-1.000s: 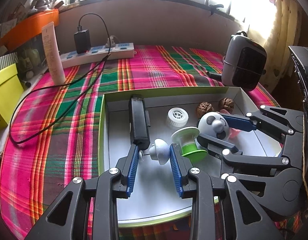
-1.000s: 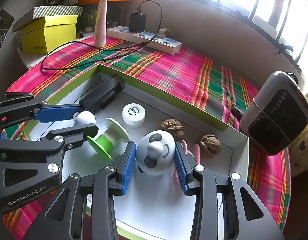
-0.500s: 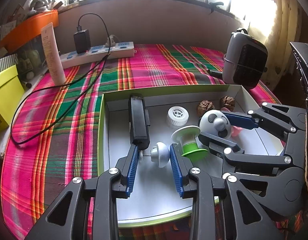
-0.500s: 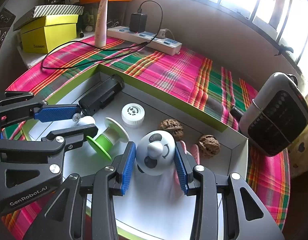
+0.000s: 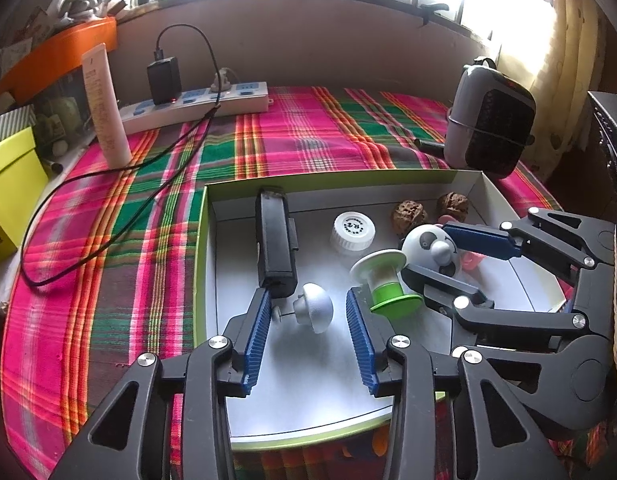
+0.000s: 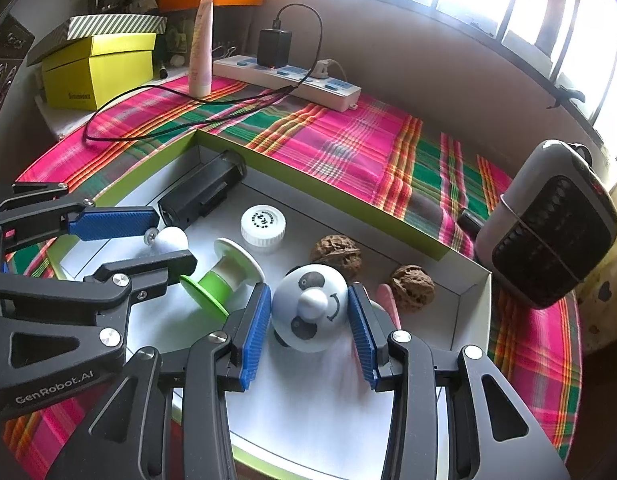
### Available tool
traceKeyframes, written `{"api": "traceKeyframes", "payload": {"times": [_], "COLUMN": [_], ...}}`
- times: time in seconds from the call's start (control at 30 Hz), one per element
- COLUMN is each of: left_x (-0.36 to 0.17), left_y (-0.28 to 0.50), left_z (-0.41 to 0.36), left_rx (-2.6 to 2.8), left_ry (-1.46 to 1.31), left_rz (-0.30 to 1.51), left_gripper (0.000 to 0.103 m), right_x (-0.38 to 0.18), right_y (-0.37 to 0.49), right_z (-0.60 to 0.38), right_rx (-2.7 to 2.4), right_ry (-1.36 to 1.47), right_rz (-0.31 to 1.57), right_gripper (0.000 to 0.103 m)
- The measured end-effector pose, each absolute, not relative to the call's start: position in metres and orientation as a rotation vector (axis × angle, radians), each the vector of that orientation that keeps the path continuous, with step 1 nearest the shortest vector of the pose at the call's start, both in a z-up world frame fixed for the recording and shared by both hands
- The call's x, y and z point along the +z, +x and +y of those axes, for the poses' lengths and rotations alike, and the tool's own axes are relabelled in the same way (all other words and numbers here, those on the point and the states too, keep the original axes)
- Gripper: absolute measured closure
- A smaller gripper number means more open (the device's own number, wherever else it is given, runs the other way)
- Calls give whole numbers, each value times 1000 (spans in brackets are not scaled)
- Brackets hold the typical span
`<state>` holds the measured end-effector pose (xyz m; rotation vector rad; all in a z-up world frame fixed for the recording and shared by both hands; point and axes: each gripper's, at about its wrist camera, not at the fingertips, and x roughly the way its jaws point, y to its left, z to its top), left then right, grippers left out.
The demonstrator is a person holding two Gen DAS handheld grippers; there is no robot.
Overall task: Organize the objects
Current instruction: 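Lower the mushroom peg into the tray with the left tool while the right tool lowers the panda ball, then open both tools to release the peg and ball, then withdraw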
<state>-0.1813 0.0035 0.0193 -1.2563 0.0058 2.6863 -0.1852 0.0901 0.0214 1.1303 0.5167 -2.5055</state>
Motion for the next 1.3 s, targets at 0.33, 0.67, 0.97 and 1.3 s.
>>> {"api": "traceKeyframes", "payload": {"times": [0.33,0.67,0.97,1.3], "left_x": [23,31,40,45], "left_y": [-177,-168,-158,-141], "left_z": [4,3,3,-2], "left_rx": [2687,2694,2698,2701], "left_ry": [-1247,-1221,-1189,-1173], "left_rz": [1,-19,-32,-62], "left_gripper": [64,63,63,63], "right_x": [26,29,36,42], "right_y": [-180,-171,-160,-142], "right_z": [93,99,109,117], "right_rx": [-2519,-2543,-2579,-2613], "right_ry": [1124,1121,1117,1114], "right_rz": [506,470,403,338], "right_gripper": [58,58,57,57]}}
